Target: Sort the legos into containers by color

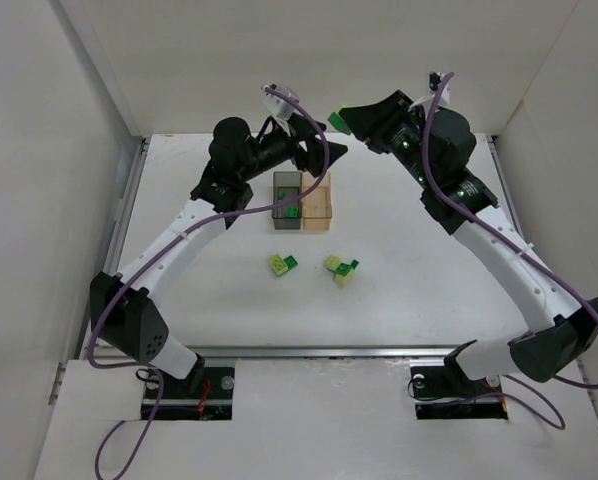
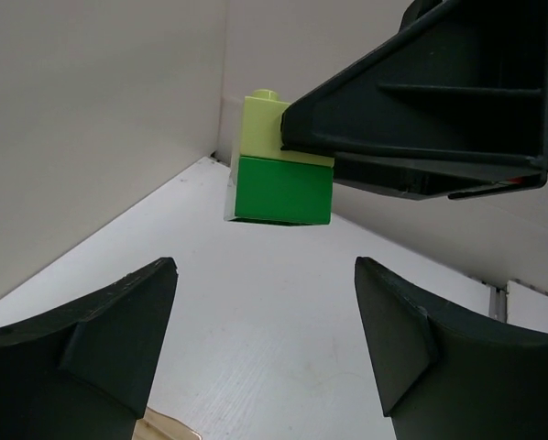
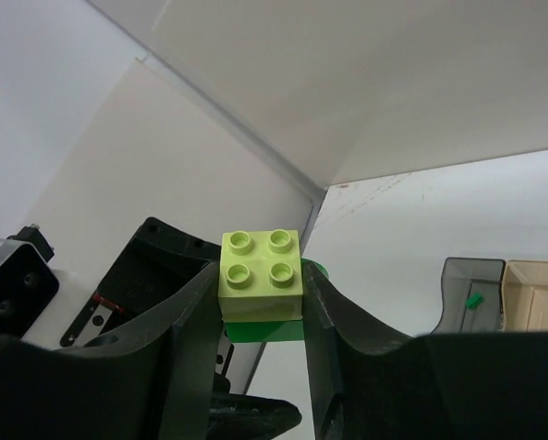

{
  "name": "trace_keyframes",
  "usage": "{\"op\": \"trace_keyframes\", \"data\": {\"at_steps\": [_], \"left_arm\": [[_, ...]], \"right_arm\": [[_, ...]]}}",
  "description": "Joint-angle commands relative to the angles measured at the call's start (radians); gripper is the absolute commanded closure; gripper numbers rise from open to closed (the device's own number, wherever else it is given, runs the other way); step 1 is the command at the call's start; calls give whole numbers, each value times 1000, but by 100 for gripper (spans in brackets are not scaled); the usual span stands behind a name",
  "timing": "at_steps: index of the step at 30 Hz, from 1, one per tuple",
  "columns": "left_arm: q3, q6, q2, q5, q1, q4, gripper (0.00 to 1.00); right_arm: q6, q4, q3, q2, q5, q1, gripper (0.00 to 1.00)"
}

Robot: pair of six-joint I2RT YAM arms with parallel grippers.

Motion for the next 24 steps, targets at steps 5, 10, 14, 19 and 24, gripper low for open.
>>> {"op": "trace_keyframes", "data": {"at_steps": [5, 10, 14, 19, 24], "left_arm": [[74, -36, -3, 67, 2, 93, 22], [74, -45, -3, 36, 2, 93, 43], [74, -33, 7, 24, 2, 56, 64], [83, -12, 7, 1, 2, 10, 100], [65, 37, -3, -44, 2, -102, 100]], "right_arm": [[19, 66, -42, -30, 23, 21, 100], [19, 66, -42, -30, 10, 30, 100], [19, 66, -52, -30, 10, 50, 100], [19, 66, -61, -30, 10, 50, 100], [19, 66, -61, -30, 73, 50, 100]]}}
